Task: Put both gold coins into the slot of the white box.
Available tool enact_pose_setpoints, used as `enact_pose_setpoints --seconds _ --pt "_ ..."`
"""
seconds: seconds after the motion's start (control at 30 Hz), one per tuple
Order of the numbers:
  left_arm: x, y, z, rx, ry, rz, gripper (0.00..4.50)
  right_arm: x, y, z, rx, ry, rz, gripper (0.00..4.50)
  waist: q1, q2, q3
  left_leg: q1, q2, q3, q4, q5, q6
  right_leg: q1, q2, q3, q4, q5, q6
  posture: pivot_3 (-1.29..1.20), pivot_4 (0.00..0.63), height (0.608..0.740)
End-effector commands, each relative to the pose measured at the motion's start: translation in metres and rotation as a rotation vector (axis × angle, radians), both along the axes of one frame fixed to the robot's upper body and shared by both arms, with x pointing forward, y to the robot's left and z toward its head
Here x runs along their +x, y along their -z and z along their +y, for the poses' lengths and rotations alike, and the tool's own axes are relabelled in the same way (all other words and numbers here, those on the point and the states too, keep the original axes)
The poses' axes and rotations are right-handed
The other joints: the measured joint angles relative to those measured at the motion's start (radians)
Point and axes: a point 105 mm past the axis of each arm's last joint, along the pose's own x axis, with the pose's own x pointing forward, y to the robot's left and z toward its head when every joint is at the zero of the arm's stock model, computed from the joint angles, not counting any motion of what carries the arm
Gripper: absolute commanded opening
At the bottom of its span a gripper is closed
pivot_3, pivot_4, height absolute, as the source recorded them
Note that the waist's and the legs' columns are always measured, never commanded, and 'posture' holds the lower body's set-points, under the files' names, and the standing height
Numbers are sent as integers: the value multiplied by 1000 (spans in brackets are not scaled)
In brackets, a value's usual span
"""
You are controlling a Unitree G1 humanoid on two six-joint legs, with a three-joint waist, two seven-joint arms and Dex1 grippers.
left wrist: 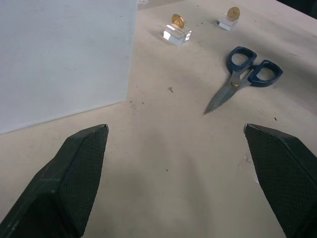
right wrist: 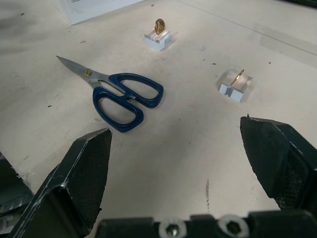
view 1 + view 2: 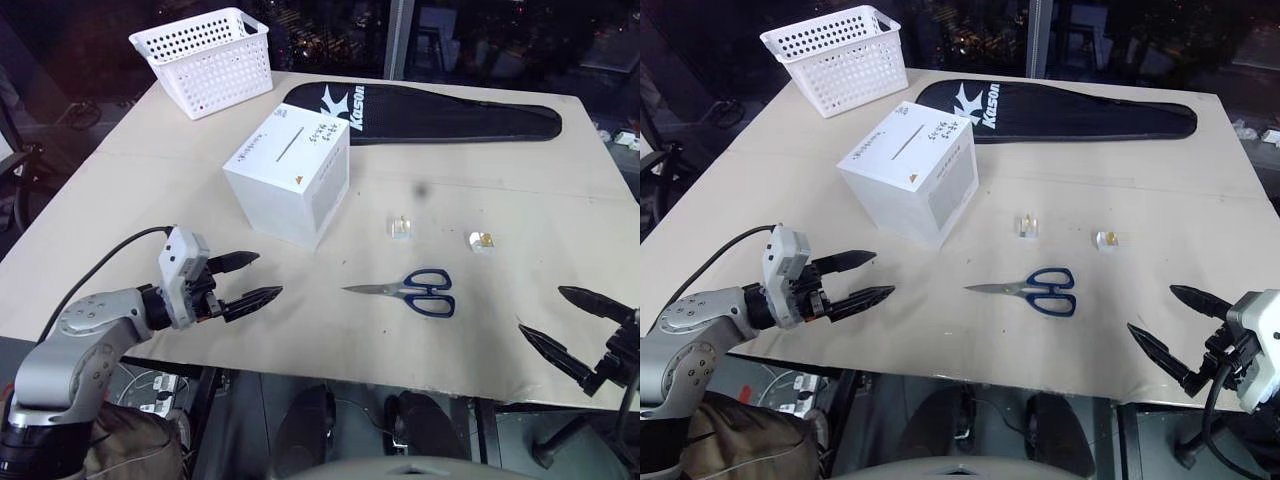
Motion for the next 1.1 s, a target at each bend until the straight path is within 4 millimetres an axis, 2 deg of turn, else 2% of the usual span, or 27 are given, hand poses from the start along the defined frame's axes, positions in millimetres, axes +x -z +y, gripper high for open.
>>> enact_pose_setpoints --seconds 0.03,0.1,0.17,0.3,0.4,0.57,0.7,0.77,0.8,0.87,0.9,0.97,1.0,1.03,1.1 --pt "-2 -20 -12 -13 86 -60 4454 8 -9 15 -22 -62 -45 4500 2 0 0 0 0 0 0 0 0 0 0 0 0 0 0 0 150 740" --pt "-10 -32 -31 -39 198 -78 4454 19 -12 42 -74 -163 -54 4500 -1 0 0 0 0 0 -1 0 1 0 0 -1 -2 0 0 0 150 740" --pt "-18 -34 -42 -34 281 -82 4454 26 -15 63 -88 -248 -47 4500 -4 0 0 0 0 2 -1 1 1 0 -1 -2 -2 1 0 0 150 740" --pt "-30 -33 -50 -10 376 -81 4454 38 -18 100 -60 -415 -6 4500 -2 0 0 0 0 2 -2 1 1 0 -1 -3 -4 2 -3 0 150 740" --pt "-34 -32 -50 8 414 -82 4454 55 -11 127 -78 -504 42 4500 -4 0 1 -1 0 2 -3 1 1 -2 1 -4 -4 2 -2 0 150 740" --pt "-40 -31 -51 30 443 -96 4454 83 6 150 -157 -565 119 4500 -1 -1 1 -2 0 3 -3 1 1 -2 3 -3 -4 4 0 0 150 740" --pt "-43 -30 -47 29 424 -103 4454 91 23 161 -238 -641 173 4500 7 -1 1 -3 0 3 -3 1 1 -3 4 -2 -4 4 1 0 150 740" --pt "-47 -25 -44 31 409 -100 4454 100 38 163 -275 -634 223 4500 3 -1 0 -2 0 4 -3 1 1 -3 4 -2 -4 4 1 0 150 740" --pt "-49 -23 -43 30 403 -100 4500 102 48 162 -306 -641 255 4101 1 -1 0 -2 1 4 -3 1 1 -3 3 -2 -4 4 1 0 150 740" --pt "-51 -22 -42 27 393 -104 4500 106 63 154 -350 -619 304 3716 -1 -1 0 -1 1 5 -3 1 1 -3 4 -1 -4 4 1 0 150 740" --pt "-51 -22 -42 27 391 -106 4500 107 68 149 -368 -613 321 3255 2 -1 0 -1 1 5 -3 1 1 -3 4 -1 -4 4 1 0 150 740" --pt "-52 -21 -42 27 386 -110 4500 108 73 143 -389 -606 336 2331 8 -2 0 -1 1 4 -3 1 1 -3 4 -2 -4 4 1 0 150 740" --pt "-52 -20 -41 27 382 -112 4500 108 74 140 -393 -604 342 2045 9 -2 -1 -1 1 4 -2 1 1 -2 3 -2 -4 4 1 0 150 740" --pt "-52 -20 -41 26 380 -113 4500 108 74 138 -399 -604 339 1431 10 -2 -1 0 1 4 -2 1 1 -2 3 -3 -4 4 1 0 150 740" --pt "-52 -20 -42 24 379 -115 4500 109 72 136 -398 -595 326 759 10 -3 -2 0 1 4 -2 1 1 -2 2 -4 -4 4 1 0 150 740"
